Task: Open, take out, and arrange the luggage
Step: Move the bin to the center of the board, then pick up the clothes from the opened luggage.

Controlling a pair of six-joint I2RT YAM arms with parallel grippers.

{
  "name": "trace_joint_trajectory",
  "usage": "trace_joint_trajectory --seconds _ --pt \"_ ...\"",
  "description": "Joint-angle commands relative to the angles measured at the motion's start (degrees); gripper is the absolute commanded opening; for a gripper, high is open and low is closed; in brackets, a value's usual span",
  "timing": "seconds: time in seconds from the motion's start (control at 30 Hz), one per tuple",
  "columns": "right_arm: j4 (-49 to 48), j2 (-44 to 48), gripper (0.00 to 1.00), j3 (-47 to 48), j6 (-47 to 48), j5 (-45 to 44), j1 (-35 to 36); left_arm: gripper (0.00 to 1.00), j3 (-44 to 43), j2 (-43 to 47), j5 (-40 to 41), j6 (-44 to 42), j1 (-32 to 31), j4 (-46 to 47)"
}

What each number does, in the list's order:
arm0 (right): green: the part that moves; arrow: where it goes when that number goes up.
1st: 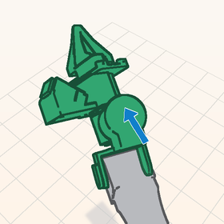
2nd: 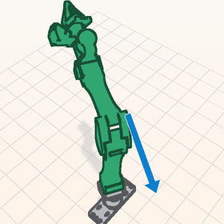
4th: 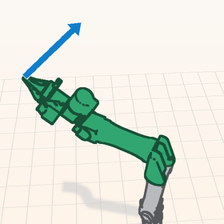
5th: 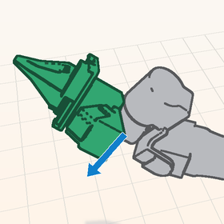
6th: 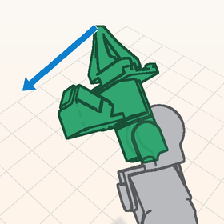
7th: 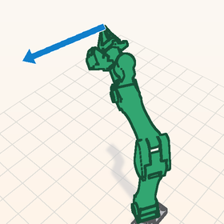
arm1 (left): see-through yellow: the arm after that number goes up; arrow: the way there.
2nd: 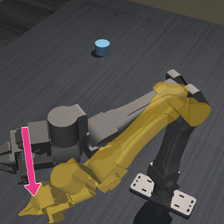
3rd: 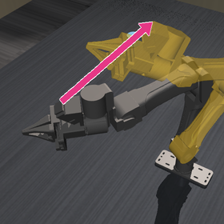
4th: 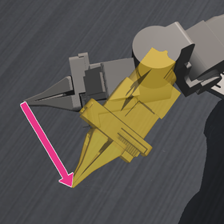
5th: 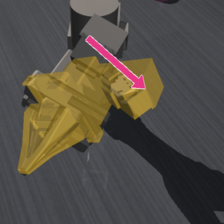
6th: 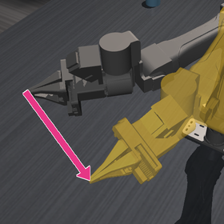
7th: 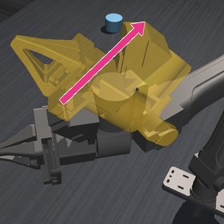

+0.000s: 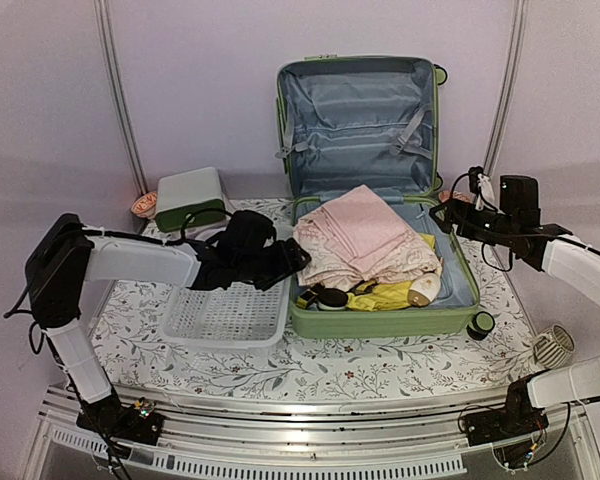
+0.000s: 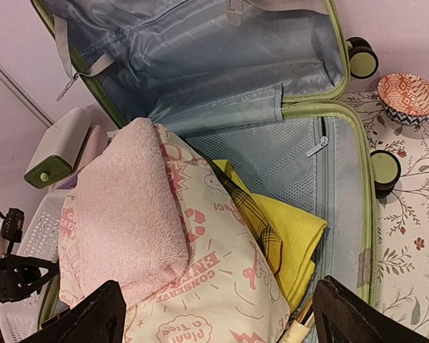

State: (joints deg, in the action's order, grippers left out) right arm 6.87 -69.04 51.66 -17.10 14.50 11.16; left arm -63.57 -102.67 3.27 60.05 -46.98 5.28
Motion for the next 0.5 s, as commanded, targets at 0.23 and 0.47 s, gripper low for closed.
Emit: trace_joint_trajectory --seconds 0.23,0.47 --pt "11.5 -7.4 0.85 9.8 2.1 10.2 -0.1 0.78 1.5 12.1 5.5 -16.3 -2.0 -1.5" --pt "14.4 -14.0 0.61 13.6 2.7 23.7 0.0 0.77 0.8 13.7 -5.6 -35.3 -1.8 1.2"
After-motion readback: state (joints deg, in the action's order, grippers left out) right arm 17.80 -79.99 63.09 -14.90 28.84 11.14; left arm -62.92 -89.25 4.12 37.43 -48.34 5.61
